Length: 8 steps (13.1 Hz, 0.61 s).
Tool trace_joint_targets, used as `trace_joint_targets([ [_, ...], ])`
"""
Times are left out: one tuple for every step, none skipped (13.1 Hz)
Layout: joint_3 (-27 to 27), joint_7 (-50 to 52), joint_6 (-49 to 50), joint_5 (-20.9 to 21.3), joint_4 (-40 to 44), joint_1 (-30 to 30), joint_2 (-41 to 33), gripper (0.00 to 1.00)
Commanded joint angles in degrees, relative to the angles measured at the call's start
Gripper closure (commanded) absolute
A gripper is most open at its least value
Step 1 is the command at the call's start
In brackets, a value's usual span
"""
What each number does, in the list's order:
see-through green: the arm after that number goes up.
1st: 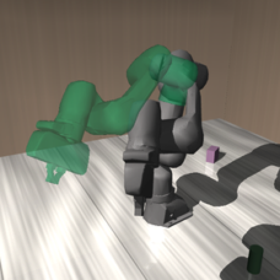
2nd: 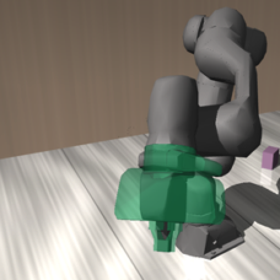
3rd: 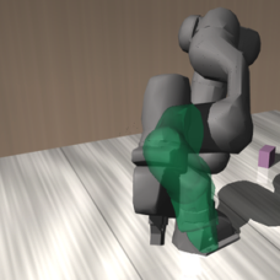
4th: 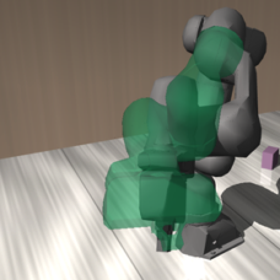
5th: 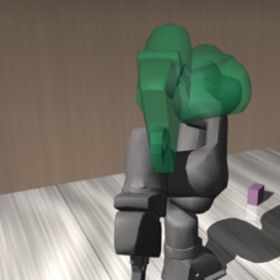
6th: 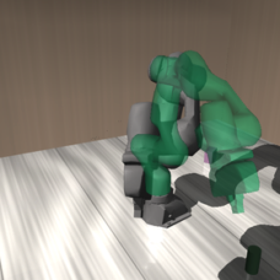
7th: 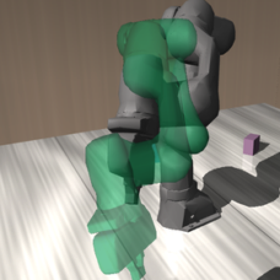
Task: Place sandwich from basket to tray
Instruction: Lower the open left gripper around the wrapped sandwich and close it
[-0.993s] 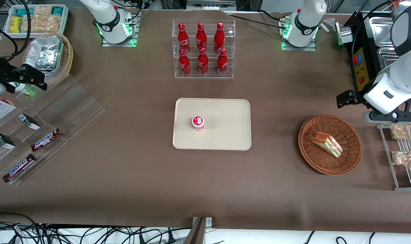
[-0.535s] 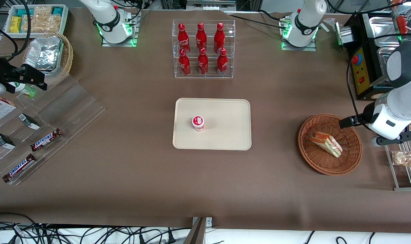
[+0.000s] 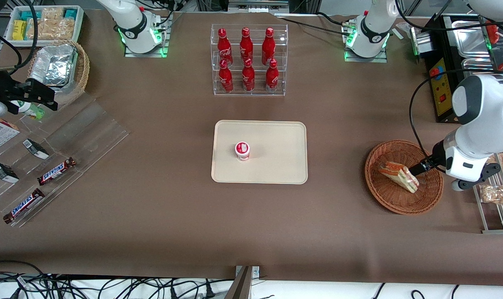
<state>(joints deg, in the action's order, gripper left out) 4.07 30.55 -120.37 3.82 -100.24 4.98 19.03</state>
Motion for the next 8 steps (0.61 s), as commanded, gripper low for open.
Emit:
trace_joint_targets([
  [0.15, 4.68, -6.43, 1.36, -5.04, 0.11, -0.40, 0.00],
  [0.24, 7.48, -7.76, 3.54, -5.40, 0.11, 0.39, 0.00],
  [0.32, 10.64, -8.12, 6.34, -5.40, 0.11, 1.53, 0.00],
  [0.41, 12.94, -8.47, 8.20, -5.40, 0.03, 2.41, 0.00],
  [0.41, 14.61, -9.52, 8.65, -5.49, -0.06, 3.03, 0.00],
  [0.41, 16.28, -10.14, 8.66, -5.49, -0.06, 3.73, 0.00],
  [0.41, 18.21, -10.84, 8.66, -5.49, -0.24, 4.35, 0.00],
  [0.41, 20.41, -11.63, 8.66, -5.49, -0.50, 4.96, 0.00],
])
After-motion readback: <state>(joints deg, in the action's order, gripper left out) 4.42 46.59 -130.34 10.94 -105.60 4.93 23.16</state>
